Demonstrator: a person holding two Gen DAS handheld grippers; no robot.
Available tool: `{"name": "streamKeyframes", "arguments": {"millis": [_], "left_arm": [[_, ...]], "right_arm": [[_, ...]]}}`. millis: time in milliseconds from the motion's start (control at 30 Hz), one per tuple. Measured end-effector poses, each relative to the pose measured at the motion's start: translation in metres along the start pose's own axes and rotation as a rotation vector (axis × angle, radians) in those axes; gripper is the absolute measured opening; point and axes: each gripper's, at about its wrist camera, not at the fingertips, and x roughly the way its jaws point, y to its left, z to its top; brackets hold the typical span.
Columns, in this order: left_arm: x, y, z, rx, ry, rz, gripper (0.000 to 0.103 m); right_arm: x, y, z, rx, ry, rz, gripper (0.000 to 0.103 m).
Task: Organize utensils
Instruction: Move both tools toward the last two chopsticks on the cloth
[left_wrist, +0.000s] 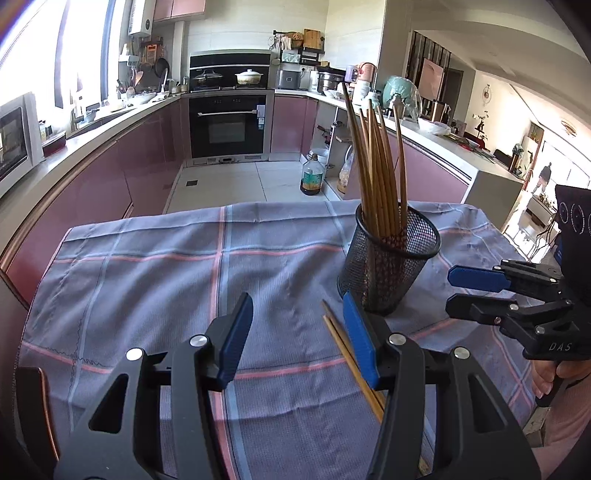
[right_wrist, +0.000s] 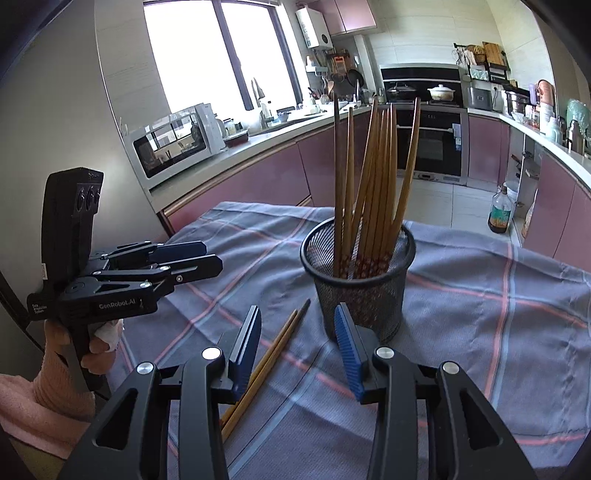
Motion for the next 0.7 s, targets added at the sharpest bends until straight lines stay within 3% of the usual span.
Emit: {"name": "streamKeyframes", "arguments": {"millis": [333,700], "left_arm": [[0.013,0.009,-0.036,-0.032,0.065,0.01,0.053],[0.017,0.004,-0.048,-0.036,0.092,-0.004,0.054]], "right_arm": [[0.039,0.018,-0.033,0.025,0.148,0.045,0.039],[0.054,0.03,-0.051,0.018,0.212,0.028,0.034]]}}
